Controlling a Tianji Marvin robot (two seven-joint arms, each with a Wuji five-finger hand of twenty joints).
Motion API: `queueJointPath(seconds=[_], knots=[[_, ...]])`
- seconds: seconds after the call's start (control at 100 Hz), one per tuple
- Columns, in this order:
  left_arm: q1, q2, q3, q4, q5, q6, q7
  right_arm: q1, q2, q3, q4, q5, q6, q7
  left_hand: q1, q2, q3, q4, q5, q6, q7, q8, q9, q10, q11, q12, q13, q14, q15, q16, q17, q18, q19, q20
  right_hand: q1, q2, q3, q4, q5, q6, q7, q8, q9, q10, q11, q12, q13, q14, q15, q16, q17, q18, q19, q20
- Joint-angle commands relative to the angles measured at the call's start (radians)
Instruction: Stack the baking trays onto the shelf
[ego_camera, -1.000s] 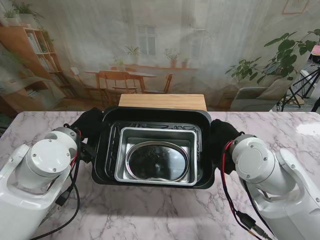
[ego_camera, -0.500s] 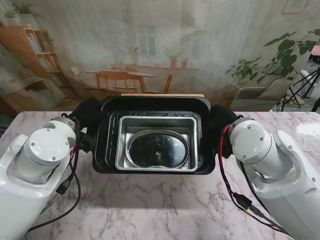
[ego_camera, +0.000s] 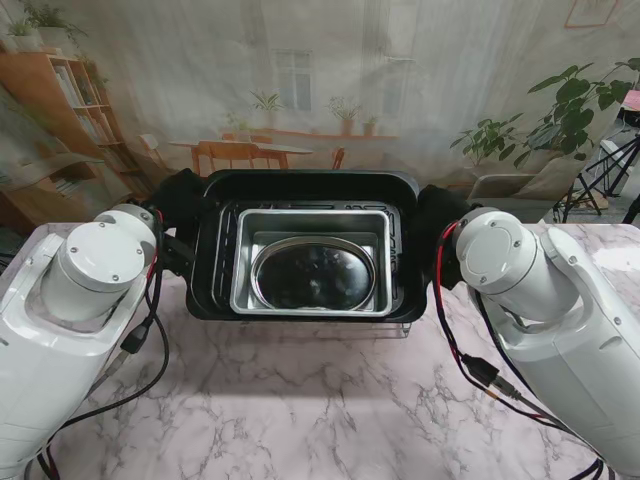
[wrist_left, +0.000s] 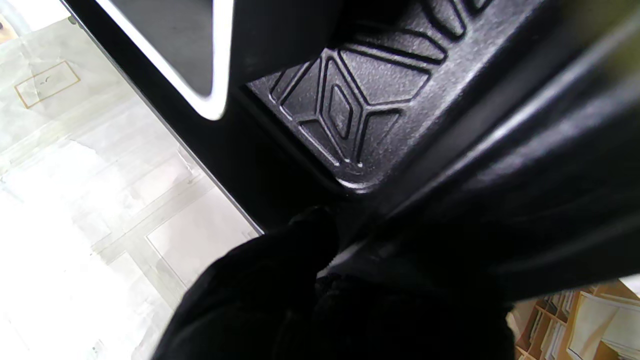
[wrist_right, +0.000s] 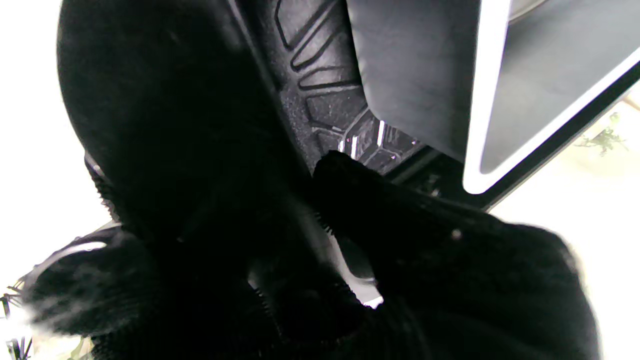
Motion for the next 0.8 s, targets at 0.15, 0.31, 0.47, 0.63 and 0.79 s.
queueJointPath(seconds=[0.15, 0.31, 0.47, 0.63, 0.79], knots=[[-0.067, -0.071, 0.081, -0.046, -0.074, -0.03, -0.047, 0.069, -0.072, -0.062, -0.033, 0.051, -0.048, 0.02, 0.059, 0.003, 0.036, 0.0, 0.332, -0.545, 0.246, -0.002, 0.021, -0.272, 0.057, 0.025, 0.104, -0.166, 0.049, 0.018, 0.095, -0.242, 0.03, -0.01, 0.12, 0.028, 0.157, 0.063, 0.155, -0.45, 0.013, -0.012, 0.024, -0.145, -0.011, 0.002, 0.101, -0.413, 0.206, 0.069, 0.067, -0.484, 0.033, 0.015], [-0.098, -0.078, 0.086, -0.012, -0.074, -0.035, -0.029, 0.11, -0.078, -0.074, 0.007, 0.065, -0.045, 0.014, 0.059, 0.004, 0.033, 0.001, 0.332, -0.548, 0.246, -0.001, 0.023, -0.273, 0.056, 0.026, 0.106, -0.168, 0.048, 0.018, 0.096, -0.243, 0.032, -0.01, 0.12, 0.028, 0.156, 0.063, 0.157, -0.451, 0.012, -0.011, 0.025, -0.146, -0.013, 0.002, 0.101, -0.412, 0.206, 0.069, 0.066, -0.483, 0.032, 0.015], [-0.143, -0.084, 0.101, 0.028, -0.078, -0.017, -0.02, 0.151, -0.082, -0.094, 0.055, 0.073, -0.048, 0.016, 0.059, 0.004, 0.034, 0.001, 0.336, -0.547, 0.243, -0.002, 0.026, -0.271, 0.055, 0.026, 0.105, -0.165, 0.049, 0.021, 0.093, -0.241, 0.035, -0.008, 0.119, 0.03, 0.153, 0.063, 0.16, -0.455, 0.011, -0.01, 0.027, -0.148, -0.014, 0.003, 0.101, -0.41, 0.202, 0.067, 0.066, -0.478, 0.031, 0.014], [-0.186, -0.094, 0.113, 0.075, -0.088, 0.002, -0.004, 0.18, -0.089, -0.116, 0.104, 0.074, -0.051, 0.004, 0.059, 0.004, 0.033, 0.002, 0.338, -0.546, 0.242, -0.002, 0.025, -0.273, 0.054, 0.027, 0.104, -0.165, 0.048, 0.021, 0.093, -0.24, 0.034, -0.008, 0.119, 0.033, 0.15, 0.062, 0.16, -0.459, 0.011, -0.009, 0.028, -0.151, -0.014, 0.005, 0.1, -0.41, 0.198, 0.066, 0.064, -0.476, 0.027, 0.012], [-0.221, -0.107, 0.127, 0.123, -0.116, 0.026, 0.016, 0.209, -0.101, -0.139, 0.167, 0.082, -0.043, -0.02, 0.059, 0.007, 0.03, 0.002, 0.335, -0.546, 0.239, -0.002, 0.022, -0.274, 0.051, 0.027, 0.097, -0.163, 0.044, 0.02, 0.083, -0.238, 0.03, -0.009, 0.119, 0.039, 0.143, 0.061, 0.169, -0.47, 0.017, -0.004, 0.03, -0.155, -0.015, 0.007, 0.101, -0.408, 0.188, 0.061, 0.062, -0.468, 0.018, 0.007]])
